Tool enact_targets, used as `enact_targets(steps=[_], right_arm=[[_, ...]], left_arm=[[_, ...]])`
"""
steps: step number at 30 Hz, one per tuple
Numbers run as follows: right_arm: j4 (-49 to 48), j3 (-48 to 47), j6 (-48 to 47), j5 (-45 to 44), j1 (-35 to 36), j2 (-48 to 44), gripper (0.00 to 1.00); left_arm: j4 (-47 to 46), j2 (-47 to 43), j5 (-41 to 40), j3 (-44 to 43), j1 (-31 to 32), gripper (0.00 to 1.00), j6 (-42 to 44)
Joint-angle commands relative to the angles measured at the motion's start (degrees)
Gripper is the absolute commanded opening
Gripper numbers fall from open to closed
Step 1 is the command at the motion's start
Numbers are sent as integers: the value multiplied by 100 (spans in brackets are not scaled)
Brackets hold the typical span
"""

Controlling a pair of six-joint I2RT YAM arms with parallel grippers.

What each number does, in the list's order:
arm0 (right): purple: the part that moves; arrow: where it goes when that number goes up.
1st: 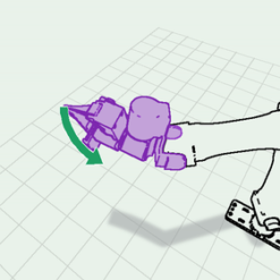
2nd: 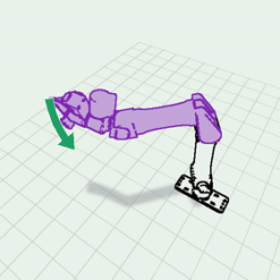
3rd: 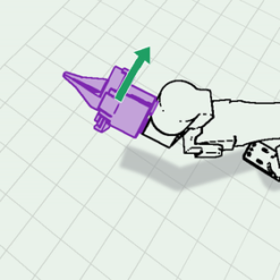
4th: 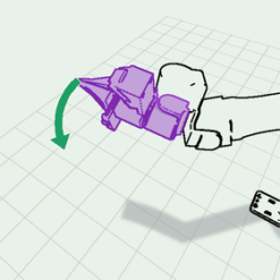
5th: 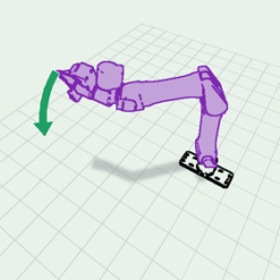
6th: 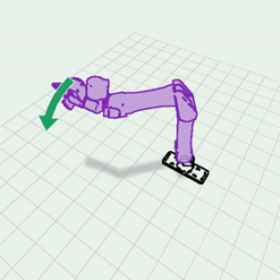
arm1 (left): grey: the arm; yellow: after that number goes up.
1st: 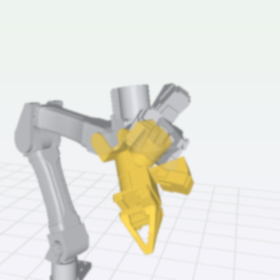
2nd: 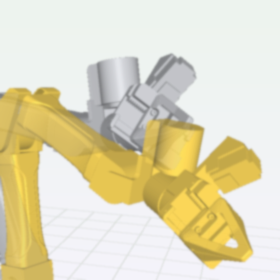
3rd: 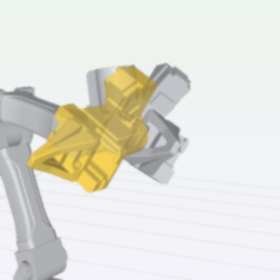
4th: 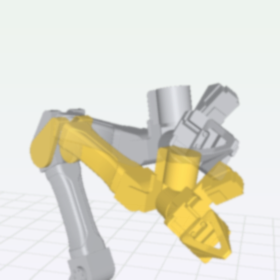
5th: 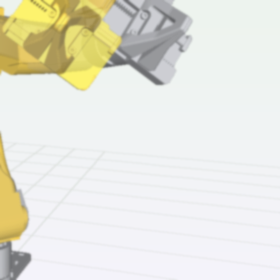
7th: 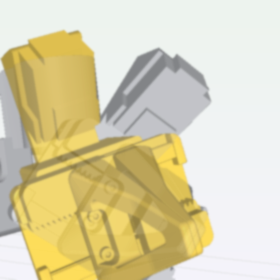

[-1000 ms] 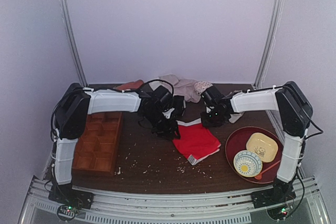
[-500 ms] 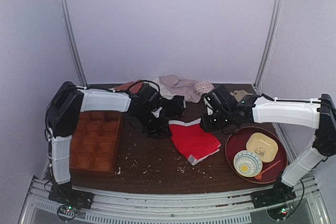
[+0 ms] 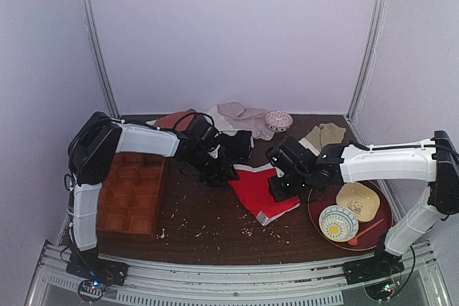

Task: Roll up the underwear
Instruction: Pick up the underwear from the center of the board.

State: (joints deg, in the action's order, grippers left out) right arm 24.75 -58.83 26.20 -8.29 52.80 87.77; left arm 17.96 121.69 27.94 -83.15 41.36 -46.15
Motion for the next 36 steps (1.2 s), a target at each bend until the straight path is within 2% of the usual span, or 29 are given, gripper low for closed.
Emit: enact_targets(steps=[1, 6, 8, 9, 10, 14, 19, 24, 32, 36], right_arm=[[157, 39, 96, -197, 47, -20, 29], [30, 76, -45, -160, 167, 61, 29], [-17, 61, -179, -186, 301, 126, 29], [-25, 44, -244, -223, 378, 165, 29], [-23, 17, -292, -250, 459, 209, 29], [-136, -30, -496, -195, 807, 350, 29], [-198, -107, -580, -179, 1095, 616, 26], [-222, -88, -465, -84, 1154, 751, 24], [-353, 51, -394, -121, 1155, 1029, 27], [-458, 98, -421, -165, 1108, 1229, 28]], left_arm=[[42, 254, -96, -174, -48, 55, -73], [335, 502, -263, -363, -46, 48, -106], [299, 560, -269, -391, -49, 23, -184], [270, 579, -252, -400, -47, 14, -224], [251, 579, -247, -403, -49, 12, -256], [239, 576, -246, -431, -50, 11, -295], [269, 600, -220, -473, -50, 14, -293], [293, 590, -202, -485, -43, 18, -285], [313, 567, -210, -508, -48, 27, -282], [344, 574, -210, -534, -45, 28, -279]])
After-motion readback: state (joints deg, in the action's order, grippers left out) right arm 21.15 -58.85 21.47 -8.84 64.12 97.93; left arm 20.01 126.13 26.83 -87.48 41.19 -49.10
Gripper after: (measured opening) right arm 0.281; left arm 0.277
